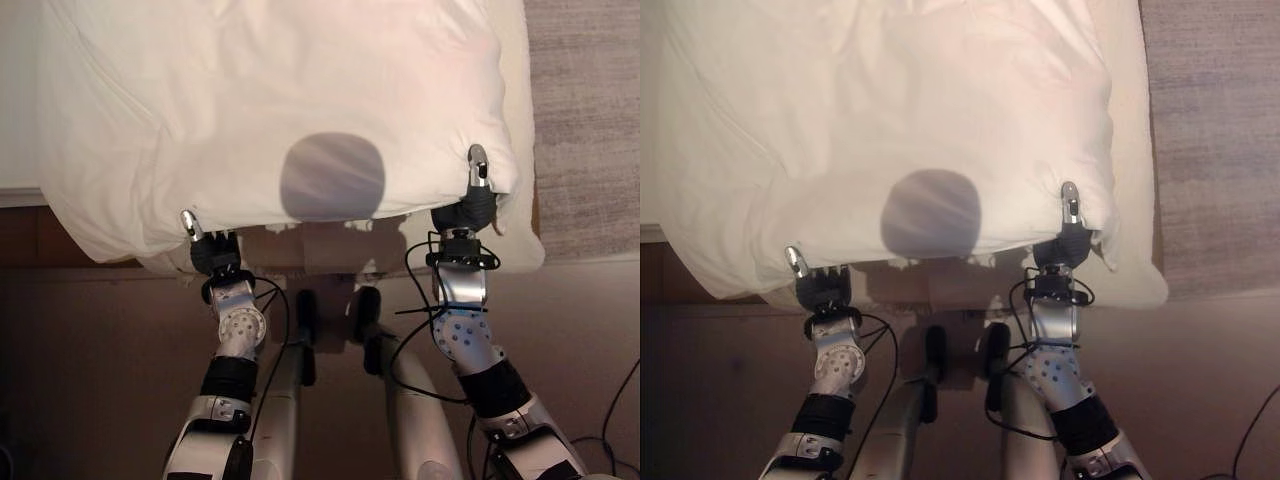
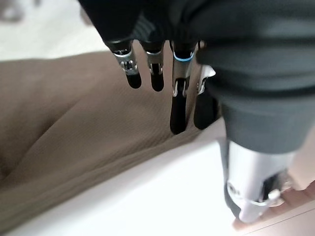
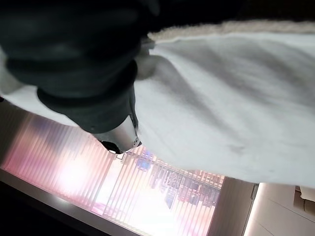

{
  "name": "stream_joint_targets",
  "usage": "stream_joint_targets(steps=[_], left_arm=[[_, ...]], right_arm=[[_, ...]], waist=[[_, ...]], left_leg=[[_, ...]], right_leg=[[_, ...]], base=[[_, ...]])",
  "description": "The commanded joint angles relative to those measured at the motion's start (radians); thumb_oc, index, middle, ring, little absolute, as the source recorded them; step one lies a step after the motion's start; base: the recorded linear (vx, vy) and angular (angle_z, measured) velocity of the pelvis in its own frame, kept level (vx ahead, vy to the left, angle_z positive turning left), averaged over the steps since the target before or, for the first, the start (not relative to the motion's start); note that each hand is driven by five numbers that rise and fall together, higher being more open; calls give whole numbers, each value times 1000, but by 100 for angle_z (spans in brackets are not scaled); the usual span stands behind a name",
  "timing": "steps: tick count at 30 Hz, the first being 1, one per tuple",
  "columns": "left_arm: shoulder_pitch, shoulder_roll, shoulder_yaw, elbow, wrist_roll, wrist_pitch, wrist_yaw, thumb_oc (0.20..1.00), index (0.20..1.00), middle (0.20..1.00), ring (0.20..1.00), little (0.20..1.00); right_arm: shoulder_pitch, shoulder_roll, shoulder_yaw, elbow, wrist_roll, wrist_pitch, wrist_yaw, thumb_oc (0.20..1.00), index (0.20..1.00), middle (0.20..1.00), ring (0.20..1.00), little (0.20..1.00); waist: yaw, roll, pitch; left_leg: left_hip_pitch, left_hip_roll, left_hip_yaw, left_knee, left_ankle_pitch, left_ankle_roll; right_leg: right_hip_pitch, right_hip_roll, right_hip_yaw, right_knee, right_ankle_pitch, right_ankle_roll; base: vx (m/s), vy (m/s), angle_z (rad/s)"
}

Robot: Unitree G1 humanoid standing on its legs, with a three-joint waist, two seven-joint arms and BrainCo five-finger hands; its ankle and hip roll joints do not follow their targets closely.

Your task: Make the bed

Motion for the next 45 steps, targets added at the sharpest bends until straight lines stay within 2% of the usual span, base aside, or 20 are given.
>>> stream_joint_targets(steps=[1,4,9,10,19,20,21,22,31,32,35,39,40,41,42,43,44,45], left_arm=[[7,84,94,39,79,-83,39,1000,1000,1000,1000,1000],[-17,132,121,83,120,-86,108,1000,1000,1000,1000,1000],[-40,161,141,116,150,-89,155,1000,1000,1000,1000,1000],[-55,176,157,144,165,-85,189,1000,1000,1000,1000,1000],[-80,237,189,219,211,-62,244,1000,1000,1000,1000,1000],[-83,240,189,223,216,-60,248,410,410,410,410,410],[-83,240,189,223,216,-60,249,410,410,410,410,410],[-96,247,188,234,217,-60,255,200,200,200,200,200],[-95,236,158,170,270,-61,260,200,200,200,200,200],[-42,203,152,82,290,-68,242,200,200,200,200,200],[15,169,138,-1,312,-67,226,200,200,200,200,200],[80,144,129,-88,337,-57,208,200,200,200,200,200],[113,128,133,-121,346,-50,192,200,200,200,200,200],[115,127,132,-124,347,-49,192,200,200,200,200,200],[120,116,125,-140,358,-50,190,200,200,200,200,200],[146,102,133,-179,364,-53,182,200,200,200,200,200],[164,91,134,-205,369,-51,179,200,200,200,200,200],[165,91,134,-207,370,-51,180,200,200,200,200,200]], right_arm=[[42,26,-55,-104,-19,-60,35,200,200,200,200,200],[52,15,-42,-109,-30,-57,11,200,200,200,200,200],[56,13,-37,-112,-34,-62,-7,200,200,200,200,200],[66,8,-33,-116,-36,-62,-20,200,200,200,200,200],[86,-14,-39,-121,-54,-67,-52,200,200,200,200,200],[88,-16,-39,-121,-58,-66,-56,200,200,200,200,200],[88,-16,-39,-121,-58,-66,-56,200,200,200,200,200],[90,-17,-40,-118,-61,-65,-60,200,200,200,200,200],[109,-38,-52,-108,-81,-55,-81,200,200,200,200,200],[135,-58,-64,-103,-97,-24,-80,200,200,200,200,200],[163,-76,-99,-84,-135,8,-93,200,200,200,200,200],[211,-85,-141,-67,-200,27,-129,200,200,200,200,200],[232,-96,-171,-24,-239,42,-147,200,200,200,200,200],[232,-96,-172,-23,-239,42,-147,200,200,200,200,200],[238,-94,-178,4,-248,48,-151,200,200,200,200,200],[239,-93,-192,25,-273,56,-157,200,200,200,200,200],[244,-92,-195,36,-276,54,-160,200,200,200,200,200],[244,-92,-195,37,-275,53,-160,200,200,200,200,200]], waist=[[3,-17,-135],[-1,-14,-142],[-5,-13,-144],[-8,-15,-148],[-16,-14,-151],[-17,-14,-152],[-17,-14,-152],[-19,-13,-152],[-23,1,-143],[-21,13,-143],[-15,18,-140],[-12,19,-148],[-1,10,-141],[-2,11,-141],[11,4,-129],[30,-12,-127],[28,-22,-125],[28,-23,-127]], left_leg=[[-55,-1,-18,10,-16,-28],[-55,0,-17,12,-19,-28],[-58,0,-12,20,-22,-29],[-58,1,-11,20,-23,-29],[-54,4,-5,19,-24,-30],[-54,4,-6,17,-24,-30],[-54,4,-6,17,-24,-30],[-55,5,-5,19,-23,-31],[-30,5,-3,12,-15,-40],[-13,10,3,19,-19,-41],[0,14,1,33,-13,-51],[34,21,-22,1,15,-62],[33,22,-38,16,35,-86],[33,22,-41,17,36,-87],[21,16,-76,57,76,-115],[44,12,-118,62,66,-117],[65,47,-128,52,59,-105],[63,46,-128,50,63,-105]], right_leg=[[-15,-51,43,-66,103,150],[-16,-50,44,-62,98,148],[-22,-50,48,-56,99,149],[-21,-49,51,-58,99,150],[-20,-47,54,-56,97,149],[-20,-47,56,-58,98,149],[-20,-47,56,-58,98,149],[-20,-46,57,-59,98,149],[8,-35,63,-68,93,147],[14,-29,70,-58,83,143],[34,-22,70,-48,69,134],[70,-9,55,-58,51,120],[104,-9,37,-75,39,110],[107,-8,34,-78,40,109],[123,-11,24,-80,36,101],[138,-22,25,-77,27,97],[137,-28,29,-63,17,95],[134,-29,30,-64,21,94]], base=[[0,0,0],[0,0,0],[0,0,0],[0,0,0],[8,6,-2],[3,6,-6],[7,2,-6],[8,1,-4],[10,-29,-1],[19,-54,-1],[6,-99,-10],[15,-197,-7],[-13,-149,7],[-17,-214,15],[-3,-105,19],[-4,-117,30],[4,-52,29],[-10,-13,30]])
